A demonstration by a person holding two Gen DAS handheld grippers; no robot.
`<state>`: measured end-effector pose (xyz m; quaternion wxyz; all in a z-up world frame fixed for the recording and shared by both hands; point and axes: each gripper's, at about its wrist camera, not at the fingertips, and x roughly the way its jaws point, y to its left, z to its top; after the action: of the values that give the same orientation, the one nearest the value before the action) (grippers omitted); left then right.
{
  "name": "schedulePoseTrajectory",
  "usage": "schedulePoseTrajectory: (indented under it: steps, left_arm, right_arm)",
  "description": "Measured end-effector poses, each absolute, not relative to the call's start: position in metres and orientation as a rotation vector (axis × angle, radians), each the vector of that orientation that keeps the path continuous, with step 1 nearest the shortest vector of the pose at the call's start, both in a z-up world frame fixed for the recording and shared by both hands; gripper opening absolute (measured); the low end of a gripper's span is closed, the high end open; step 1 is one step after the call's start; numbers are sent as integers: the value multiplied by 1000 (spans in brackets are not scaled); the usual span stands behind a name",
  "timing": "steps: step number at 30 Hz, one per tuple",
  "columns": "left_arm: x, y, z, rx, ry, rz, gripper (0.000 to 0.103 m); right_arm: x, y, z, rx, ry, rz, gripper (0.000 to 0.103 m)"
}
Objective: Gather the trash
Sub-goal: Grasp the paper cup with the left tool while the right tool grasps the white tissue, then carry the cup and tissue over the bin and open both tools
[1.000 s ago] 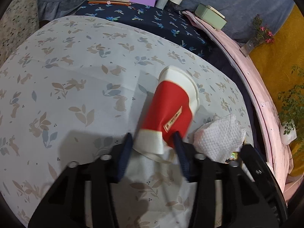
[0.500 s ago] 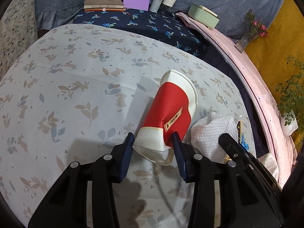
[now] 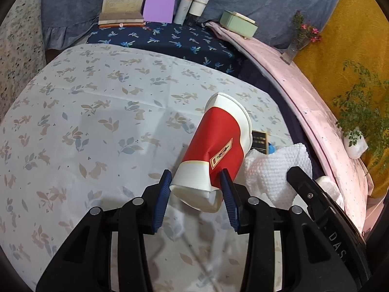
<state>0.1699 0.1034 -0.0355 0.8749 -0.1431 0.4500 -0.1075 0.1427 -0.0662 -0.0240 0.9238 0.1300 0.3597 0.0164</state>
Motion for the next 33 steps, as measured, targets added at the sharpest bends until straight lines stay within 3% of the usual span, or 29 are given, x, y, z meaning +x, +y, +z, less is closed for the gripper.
schedulePoseTrajectory:
  steps: [33]
  left_arm:
    - [85,-42,4,-105,896,-489,40]
  right_arm:
    - [12,-216,6,401,602,-258,5]
